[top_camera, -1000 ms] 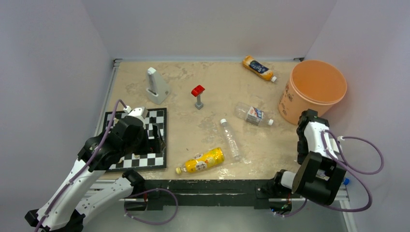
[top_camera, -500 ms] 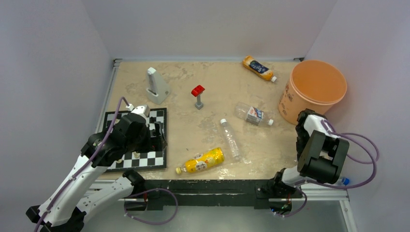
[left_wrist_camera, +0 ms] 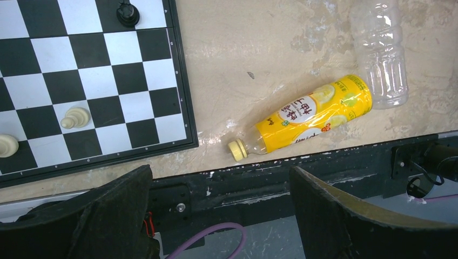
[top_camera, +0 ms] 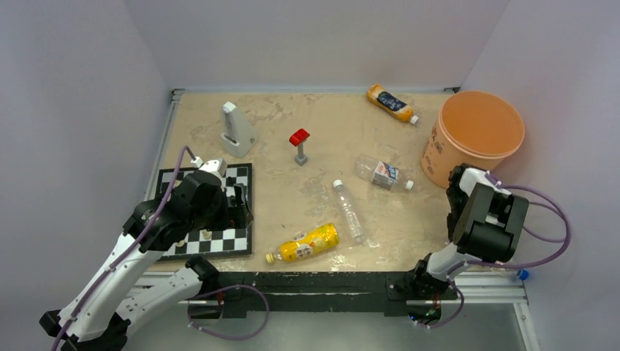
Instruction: Put the plastic bottles in the bin
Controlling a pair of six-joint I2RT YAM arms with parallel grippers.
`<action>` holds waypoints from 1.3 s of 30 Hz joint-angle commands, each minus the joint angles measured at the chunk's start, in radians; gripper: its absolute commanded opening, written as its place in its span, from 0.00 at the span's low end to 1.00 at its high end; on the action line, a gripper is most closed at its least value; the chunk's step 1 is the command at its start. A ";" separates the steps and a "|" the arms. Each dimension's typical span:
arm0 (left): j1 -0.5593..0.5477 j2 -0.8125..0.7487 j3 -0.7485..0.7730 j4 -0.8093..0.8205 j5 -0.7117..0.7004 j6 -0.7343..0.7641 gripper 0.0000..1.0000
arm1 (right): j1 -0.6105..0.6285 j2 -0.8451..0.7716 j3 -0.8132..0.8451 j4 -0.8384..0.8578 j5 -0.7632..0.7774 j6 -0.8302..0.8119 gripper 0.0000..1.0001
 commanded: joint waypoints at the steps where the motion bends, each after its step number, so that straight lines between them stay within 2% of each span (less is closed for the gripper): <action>1: -0.003 0.000 0.040 0.021 -0.009 -0.011 1.00 | -0.006 -0.025 0.012 -0.018 0.041 0.050 0.56; 12: -0.003 0.000 0.049 0.017 -0.015 -0.016 1.00 | -0.005 -0.100 -0.011 0.039 0.029 -0.044 0.42; 14: -0.003 -0.001 0.040 0.025 -0.014 -0.027 1.00 | -0.005 -0.152 -0.026 0.059 0.030 -0.063 0.28; 15: -0.003 0.000 0.034 0.028 -0.014 -0.032 1.00 | -0.006 -0.182 -0.038 0.072 0.028 -0.070 0.15; 17: -0.003 0.007 0.027 0.034 -0.007 -0.037 1.00 | -0.006 -0.241 -0.071 0.111 0.006 -0.095 0.00; 23: -0.003 0.019 0.027 0.048 0.021 -0.039 1.00 | -0.004 -0.433 -0.122 0.161 -0.022 -0.164 0.00; 28: -0.004 0.027 0.024 0.051 0.020 -0.046 1.00 | -0.003 -0.616 -0.066 0.149 0.000 -0.283 0.00; 36: -0.003 0.035 0.012 0.111 0.055 -0.049 1.00 | 0.006 -0.920 0.061 0.191 -0.009 -0.538 0.00; 39: -0.004 0.047 -0.010 0.154 0.089 -0.062 1.00 | 0.006 -0.995 0.123 0.282 -0.017 -0.689 0.00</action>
